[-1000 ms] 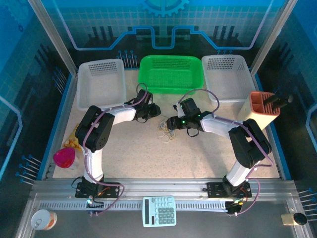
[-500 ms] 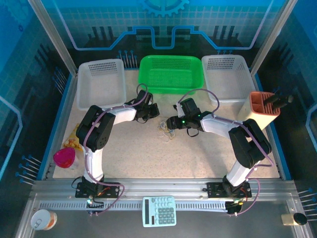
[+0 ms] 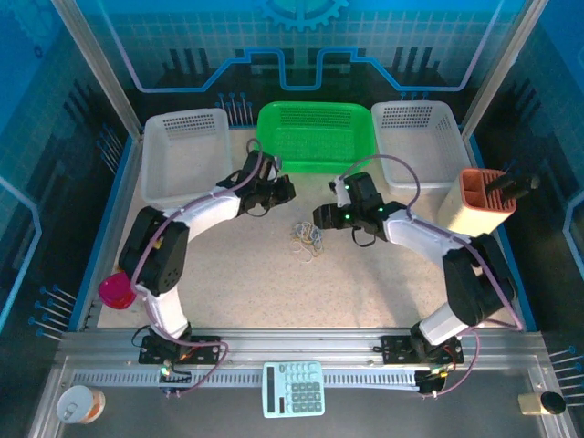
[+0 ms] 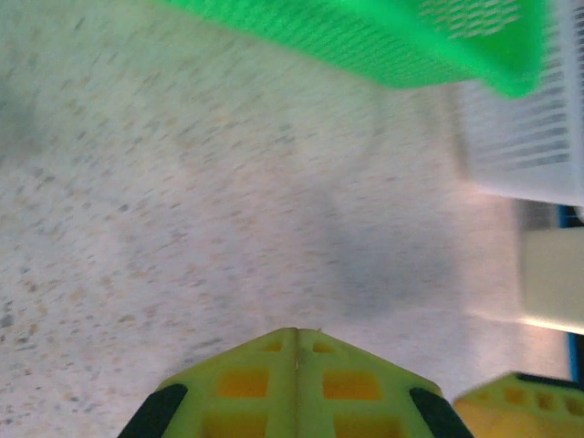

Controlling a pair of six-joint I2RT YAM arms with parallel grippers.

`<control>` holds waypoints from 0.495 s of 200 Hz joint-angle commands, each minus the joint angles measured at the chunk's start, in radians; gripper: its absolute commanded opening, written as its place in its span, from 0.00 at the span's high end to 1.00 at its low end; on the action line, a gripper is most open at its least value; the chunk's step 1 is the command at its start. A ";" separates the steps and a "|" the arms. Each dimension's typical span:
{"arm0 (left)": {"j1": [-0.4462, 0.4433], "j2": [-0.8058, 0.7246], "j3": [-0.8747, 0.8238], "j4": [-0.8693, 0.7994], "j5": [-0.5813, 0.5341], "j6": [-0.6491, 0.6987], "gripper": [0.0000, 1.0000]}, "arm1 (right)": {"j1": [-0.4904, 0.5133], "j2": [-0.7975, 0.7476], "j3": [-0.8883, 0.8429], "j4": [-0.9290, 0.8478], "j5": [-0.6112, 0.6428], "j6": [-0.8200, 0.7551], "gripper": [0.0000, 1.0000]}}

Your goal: Untangle the cables

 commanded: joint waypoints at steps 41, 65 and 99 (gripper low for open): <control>-0.047 -0.157 0.154 -0.120 0.101 0.065 1.00 | -0.116 -0.204 0.056 -0.073 -0.083 -0.005 0.37; -0.064 -0.176 0.213 -0.157 0.117 0.077 1.00 | -0.137 -0.254 0.075 -0.080 -0.123 -0.030 0.36; -0.087 -0.198 0.269 -0.186 0.127 0.085 1.00 | -0.137 -0.279 0.102 -0.053 -0.221 -0.075 0.34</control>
